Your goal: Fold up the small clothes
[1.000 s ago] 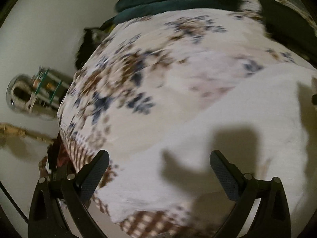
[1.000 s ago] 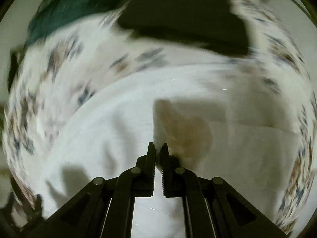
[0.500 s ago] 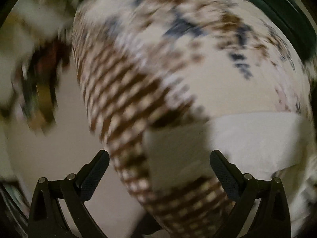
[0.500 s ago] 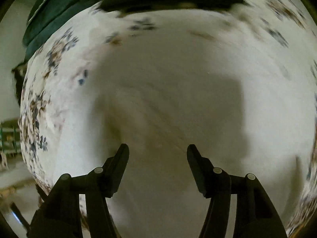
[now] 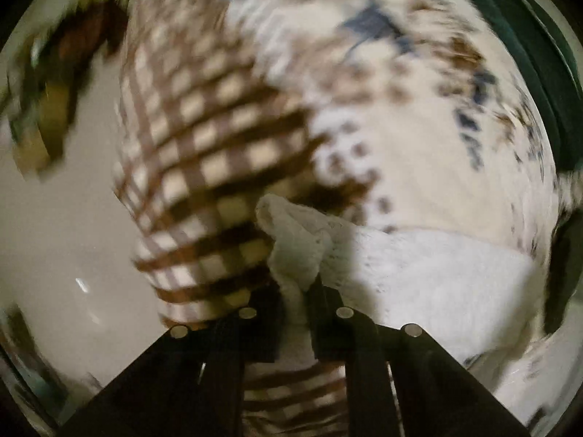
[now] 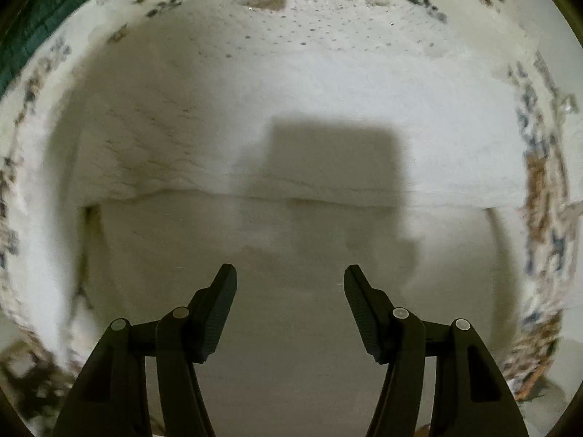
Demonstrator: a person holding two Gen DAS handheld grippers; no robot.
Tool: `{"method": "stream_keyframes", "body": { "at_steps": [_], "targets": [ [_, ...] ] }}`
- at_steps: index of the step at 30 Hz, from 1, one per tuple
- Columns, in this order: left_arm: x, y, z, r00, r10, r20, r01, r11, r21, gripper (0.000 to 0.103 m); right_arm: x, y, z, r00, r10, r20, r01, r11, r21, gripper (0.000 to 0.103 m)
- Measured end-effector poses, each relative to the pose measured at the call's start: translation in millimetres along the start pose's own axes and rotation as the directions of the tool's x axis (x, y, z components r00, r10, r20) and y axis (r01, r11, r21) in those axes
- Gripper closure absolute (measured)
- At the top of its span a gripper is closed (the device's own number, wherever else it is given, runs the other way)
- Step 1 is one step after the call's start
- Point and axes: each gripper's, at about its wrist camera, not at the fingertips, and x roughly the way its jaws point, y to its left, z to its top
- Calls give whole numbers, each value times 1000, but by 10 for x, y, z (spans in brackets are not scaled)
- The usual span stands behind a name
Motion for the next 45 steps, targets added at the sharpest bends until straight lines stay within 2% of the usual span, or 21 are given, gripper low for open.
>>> {"method": "stream_keyframes", "body": {
  "at_steps": [2,4,9,12,14,15,16,18,22,23,25,26,28,29,30,31,32,35,40,43,45],
  "targets": [
    [-279,-267,-18,996,38,79,-46,993,109,95,-32,-76,-28,998,-60,20,60,998,-27,39],
    [-581,-659,-57,986,31,165,-68,972,226,95,-50,-171,-33,997,-73,33,74,997,-33,31],
    [-1112,-1825,-295,961,-116,250,-12,888,459,95,28,-263,180,999,12,42,-12,1000,12,27],
    [-1197,-2646,-722,952,-236,194,84,813,577,95,42,-566,238,997,64,39,-66,997,50,27],
    [-1202,-3244,-1153,943,-305,134,145,739,658,95,14,-866,231,996,73,47,-76,995,67,27],
    [-1175,-3580,-1432,939,-336,77,190,690,699,95,3,-1031,218,996,73,53,-77,994,78,27],
    [-1144,-3785,-1641,934,-354,41,219,659,719,95,-1,-1190,206,996,71,56,-76,993,90,27],
    [-1058,-4270,-2148,924,-381,-44,276,580,766,95,10,-1576,171,996,64,53,-70,990,122,27],
    [-923,-4906,-2989,913,-385,-136,320,468,824,94,63,-2317,98,997,56,55,-65,979,191,27],
    [-880,-5020,-3168,915,-373,-152,319,441,839,92,83,-2485,72,997,57,51,-66,975,210,27],
    [-899,-5128,-3395,915,-371,-160,318,415,852,91,127,-2773,36,996,75,43,-84,964,253,27],
    [-903,-5164,-3458,913,-374,-165,323,412,852,91,142,-2941,15,994,101,40,-108,954,280,27],
    [-920,-5192,-3419,896,-414,-158,341,417,842,80,142,-3148,7,987,155,46,-162,937,310,27],
    [-944,-5148,-3377,891,-431,-146,341,421,841,63,125,-3242,-15,980,190,54,-198,926,320,27],
    [-946,-5141,-3311,888,-443,-126,333,427,841,30,95,-3291,-9,975,215,61,-223,919,325,27],
    [-917,-5141,-3255,890,-443,-105,317,437,842,12,64,-3346,1,968,242,71,-252,910,328,27],
    [-897,-5119,-3139,899,-434,-62,280,459,843,0,9,-3392,33,956,281,88,-294,898,326,27],
    [-854,-4978,-2771,919,-391,44,189,535,823,0,-102,-3413,181,923,362,129,-384,869,311,27],
    [-858,-4304,-1919,939,-269,216,37,701,712,0,-179,-3005,526,873,466,143,-487,836,254,27],
    [-781,-3879,-1570,944,-173,280,-48,770,636,0,-90,-2691,717,870,475,133,-493,842,220,27],
    [-695,-3663,-1446,947,-111,301,-99,792,602,0,100,-2459,936,886,449,112,-463,865,192,29]
  ]
}}
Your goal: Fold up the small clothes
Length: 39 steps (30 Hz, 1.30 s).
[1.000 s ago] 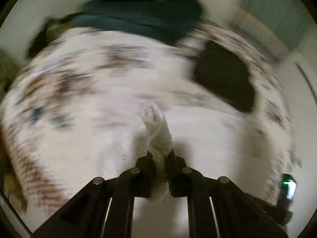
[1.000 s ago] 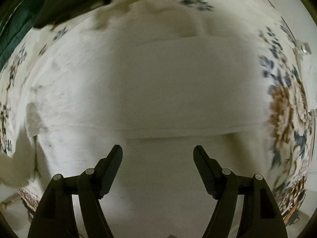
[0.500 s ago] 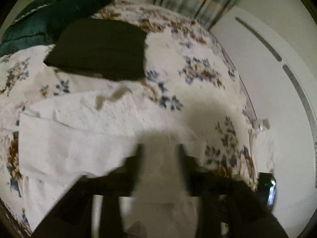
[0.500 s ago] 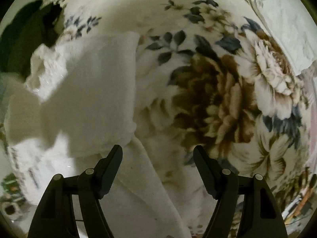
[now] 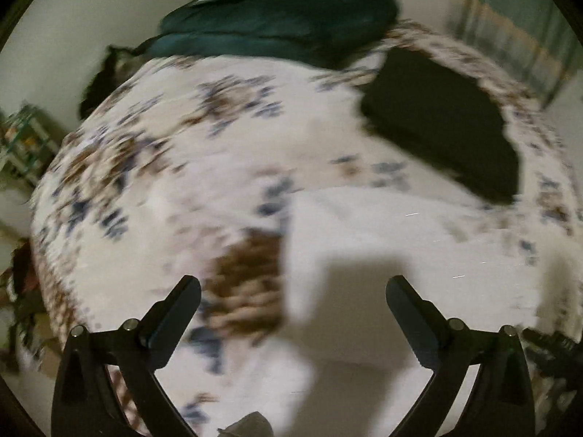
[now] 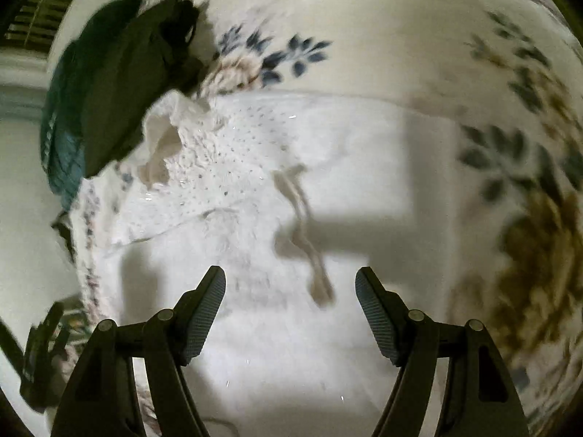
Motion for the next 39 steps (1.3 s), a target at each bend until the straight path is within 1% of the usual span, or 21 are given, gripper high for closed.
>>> {"method": "stream_keyframes", "body": {
  "at_steps": [1,2,3,4,8,12,16,19,20,22,23,24,25,26,28,30,32,34,36,38,39],
  "targets": [
    [41,100,-46,999,33,-10,-33,999,-7,0,114,69,36,1000,-17,-10,17,1000,-20,33],
    [71,181,-89,999,51,-19,-51,999,-12,0,275,162,105,999,-31,-20,31,999,-35,59],
    [91,206,-110,998,58,-25,-58,998,-16,0,333,203,125,998,-58,-27,57,997,-44,95],
    [112,230,-134,997,67,-31,-68,998,-20,0,340,235,131,996,-84,-26,83,995,-51,94],
    [155,190,-168,997,62,-48,-62,998,-10,0,-112,252,93,991,-102,86,106,993,-47,94],
    [232,-50,-44,998,24,-63,-22,999,42,0,-467,11,127,981,-158,109,159,987,4,94],
    [452,-303,89,998,-14,-62,20,995,98,0,-491,-288,169,960,-272,69,273,962,4,94],
    [761,-544,143,998,-7,-65,20,980,196,0,-257,-439,150,947,-315,-62,314,949,-14,93],
    [836,-591,143,997,-2,-74,19,975,221,0,-221,-463,142,943,-326,-73,327,945,-3,90],
    [1032,-694,106,995,13,-101,17,957,288,0,-274,-435,129,937,-348,-41,348,937,18,76],
    [1108,-722,86,993,17,-113,19,950,311,0,-346,-381,112,936,-353,-6,353,935,29,64],
    [1185,-743,55,992,16,-125,27,942,334,0,-411,-310,78,941,-337,40,336,941,22,47],
    [1225,-755,35,992,15,-128,31,937,348,0,-426,-242,41,940,-331,78,332,943,-5,40],
    [1240,-763,17,992,15,-124,31,931,364,0,-332,-176,1,925,-370,84,375,925,-57,37],
    [1181,-783,-9,995,28,-97,14,915,402,0,-90,-195,-41,910,-415,11,414,904,-110,37],
    [990,-797,-54,998,28,-62,1,907,421,0,-6,-268,-71,923,-381,-51,375,922,-98,37],
    [742,-830,-132,999,7,-33,8,900,435,0,-174,-320,-111,947,-318,-47,315,947,-66,37],
    [404,-952,-319,999,-27,21,13,873,488,0,-391,-404,-176,963,-265,-54,263,964,-42,37],
    [69,-1163,-665,998,-47,46,12,822,570,0,-602,-525,-282,967,-244,-75,241,969,-52,37],
    [-201,-1351,-1008,997,-79,10,57,790,610,0,-744,-708,-414,955,-267,-127,258,962,-87,37],
    [-348,-1463,-1238,994,-100,-37,101,777,622,0,-793,-805,-465,950,-271,-153,259,961,-96,37]
  ]
}}
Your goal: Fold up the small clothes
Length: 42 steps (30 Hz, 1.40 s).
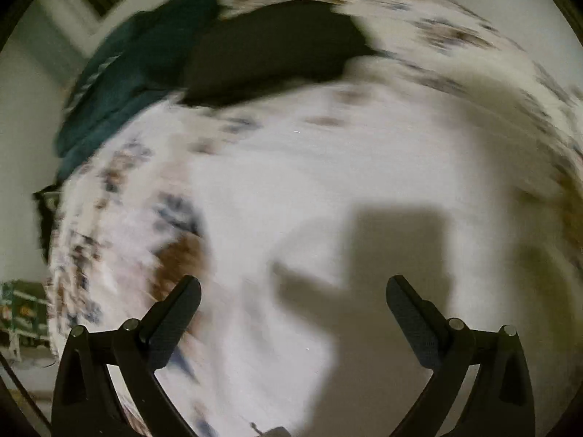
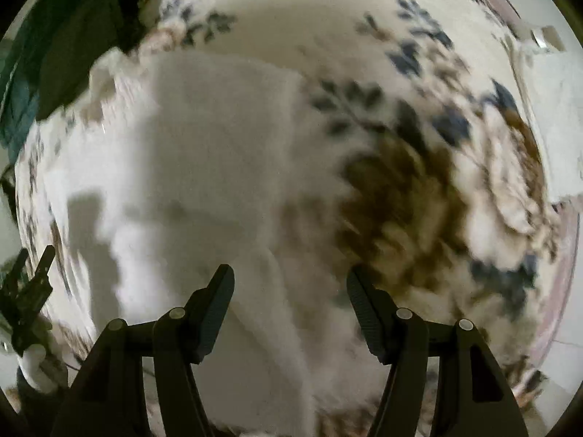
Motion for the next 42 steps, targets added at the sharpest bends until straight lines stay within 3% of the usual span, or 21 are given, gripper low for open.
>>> {"method": "stream_keyframes", "body": {
  "at_steps": [2,3,5,7,10,11,12,13,14,15,17,20,25,29,31,32,33,34,38,42],
  "targets": [
    [-202,-483,-197,993,-105,-60,106,994,12,0,-47,-272,-142,998,-11,-62,10,1000,-26,37],
    [-314,-796,-330,980,-174,-100,177,984,15,0,-87,-393,-193,997,-12,-74,9,999,-37,37],
    [-414,-1356,-561,937,-294,-187,302,953,13,0,-159,-673,-298,996,-20,-87,15,998,-58,37],
    [-433,-1837,-740,895,-366,-256,382,924,18,2,-223,-911,-322,995,-11,-96,5,998,-65,37],
    [-320,-2535,-1013,813,-458,-360,494,870,8,21,-258,-1240,-252,996,18,-90,-23,998,-63,37],
    [-239,-2722,-1085,802,-457,-384,501,865,17,45,-250,-1327,-186,995,50,-81,-55,997,-62,37],
    [-178,-2849,-1128,805,-443,-395,495,868,33,81,-229,-1350,-90,994,86,-73,-91,994,-66,37],
    [-89,-2975,-1188,819,-411,-401,472,880,62,96,-196,-1358,-1,989,129,-67,-134,988,-75,37],
    [-37,-3021,-1215,835,-387,-391,449,890,78,101,-151,-1365,117,982,175,-65,-180,980,-86,37],
    [-17,-3016,-1239,858,-373,-354,425,902,79,101,-96,-1364,202,977,205,-65,-210,973,-91,37],
    [-77,-2953,-1256,884,-360,-299,397,915,74,101,43,-1331,421,960,271,-68,-276,957,-87,37],
    [-298,-2831,-1300,905,-346,-247,371,927,62,102,283,-1176,797,941,332,-67,-337,938,-81,37],
    [-571,-2586,-1310,906,-366,-214,365,930,-46,102,637,-954,1367,893,443,-73,-445,896,-3,37],
    [-746,-2214,-1217,913,-369,-173,347,926,-148,102,811,-774,1603,884,466,-34,-465,885,32,38],
    [-818,-2045,-1210,919,-365,-151,338,924,-177,102,945,-693,1668,867,496,-53,-492,867,76,45],
    [-844,-1955,-1203,923,-359,-138,331,924,-193,102,997,-656,1677,859,508,-65,-502,860,90,59],
    [-855,-1865,-1175,925,-357,-129,325,921,-213,102,1031,-612,1679,858,508,-73,-500,860,102,78],
    [-878,-1778,-1177,928,-352,-121,319,920,-229,102,1044,-563,1672,858,509,-75,-501,859,104,88],
    [-971,-1392,-1201,940,-335,-72,301,908,-292,102,762,-264,1596,890,456,-21,-455,890,40,93],
    [-1078,-891,-1309,942,-333,-26,299,875,-382,102,257,143,1531,909,416,26,-414,909,-55,94]
  ]
}}
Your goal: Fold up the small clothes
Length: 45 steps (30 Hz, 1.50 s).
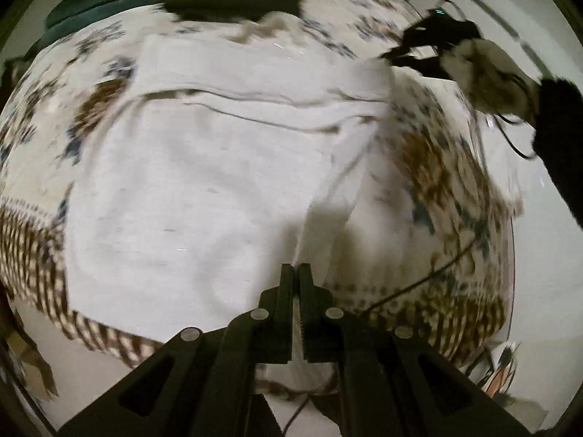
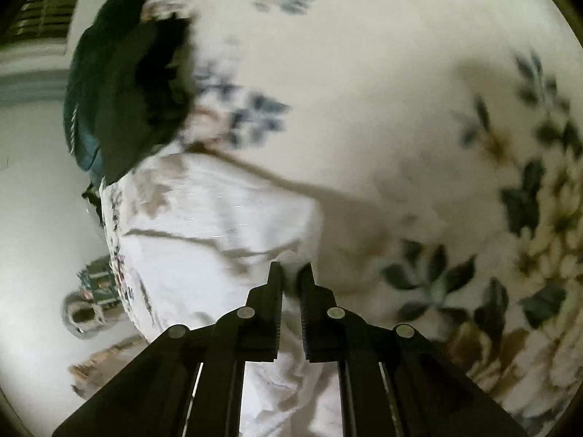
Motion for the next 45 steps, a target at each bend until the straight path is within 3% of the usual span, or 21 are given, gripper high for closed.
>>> {"method": "stream_keyframes", "body": {
  "at_steps": [6,10,17,20,25,29,31,33,35,38,41,43,45],
  "targets": [
    [-362,860,25,997,0,73,14,981,-194,102,-244,1334,-76,999,-35,32,40,984,-174,95],
    [-440,1492,-40,996,-11,91,41,943,-330,102,23,2334,-194,997,-78,21,81,954,-288,96],
    [-281,2539,-159,996,-17,88,57,877,-477,102,1382,3892,-404,968,-250,5,227,870,-438,96],
    [-98,2937,-195,998,-19,63,48,864,-501,102,1976,4273,-492,943,-333,20,300,821,-485,96],
    [209,3291,-243,997,-74,11,70,867,-494,101,2681,4551,-568,909,-415,33,374,778,-505,96],
    [530,3426,-260,983,-149,-105,83,879,-469,95,3045,4506,-585,882,-470,-30,394,770,-503,91],
    [566,3496,-282,974,-195,-112,120,873,-473,82,3001,4435,-640,891,-449,-65,366,797,-480,83],
    [532,3561,-295,973,-209,-102,136,868,-477,66,2762,4306,-817,910,-401,-107,313,832,-457,56],
    [504,3592,-290,969,-224,-100,152,868,-473,61,2412,4140,-1113,916,-392,-90,311,831,-461,49],
    [486,3560,-234,964,-243,-110,171,880,-442,60,1925,3601,-1686,907,-408,-104,333,845,-419,49],
    [516,3447,-187,960,-242,-139,172,905,-390,60,1603,2753,-2390,892,-409,-190,353,895,-271,49],
    [565,3342,-126,959,-238,-156,168,916,-365,59,1531,2218,-2785,893,-371,-254,348,928,-130,49],
    [611,3247,-102,960,-224,-165,158,927,-340,59,1580,1676,-3185,907,-280,-314,307,951,37,48]
  ]
}}
